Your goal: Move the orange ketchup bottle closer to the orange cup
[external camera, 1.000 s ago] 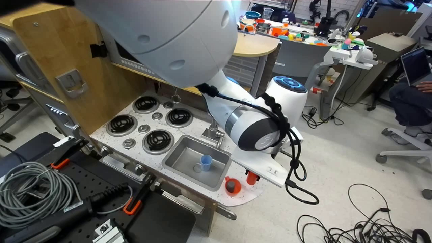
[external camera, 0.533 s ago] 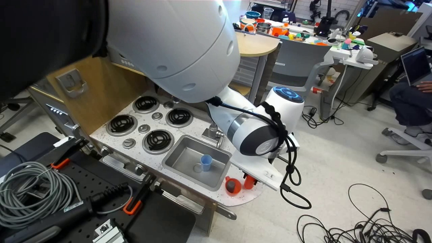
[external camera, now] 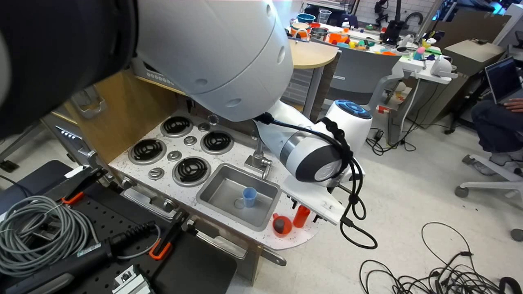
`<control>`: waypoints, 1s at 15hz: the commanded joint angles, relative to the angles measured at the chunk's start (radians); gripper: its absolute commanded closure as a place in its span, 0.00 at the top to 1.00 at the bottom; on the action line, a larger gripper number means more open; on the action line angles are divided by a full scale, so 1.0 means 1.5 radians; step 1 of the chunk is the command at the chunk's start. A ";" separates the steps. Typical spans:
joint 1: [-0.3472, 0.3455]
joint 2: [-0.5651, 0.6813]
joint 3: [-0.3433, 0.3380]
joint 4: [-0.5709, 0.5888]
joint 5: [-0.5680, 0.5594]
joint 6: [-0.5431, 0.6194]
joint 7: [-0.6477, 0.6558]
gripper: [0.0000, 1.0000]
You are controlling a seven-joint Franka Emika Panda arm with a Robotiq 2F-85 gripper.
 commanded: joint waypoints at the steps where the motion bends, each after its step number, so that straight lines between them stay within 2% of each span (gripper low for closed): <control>1: 0.001 -0.031 0.007 -0.010 -0.005 -0.005 0.005 0.99; 7: 0.032 -0.140 -0.019 -0.116 -0.017 0.048 0.035 1.00; 8: 0.046 -0.157 -0.040 -0.134 -0.026 0.048 0.066 1.00; 9: 0.073 -0.174 -0.085 -0.157 -0.053 0.043 0.114 1.00; 10: 0.082 -0.188 -0.109 -0.179 -0.078 0.053 0.127 1.00; 11: 0.045 -0.134 -0.055 -0.098 -0.045 0.026 0.085 1.00; 12: 0.049 -0.145 -0.066 -0.109 -0.052 0.025 0.092 1.00; 15: 0.046 -0.139 -0.058 -0.106 -0.050 0.025 0.091 1.00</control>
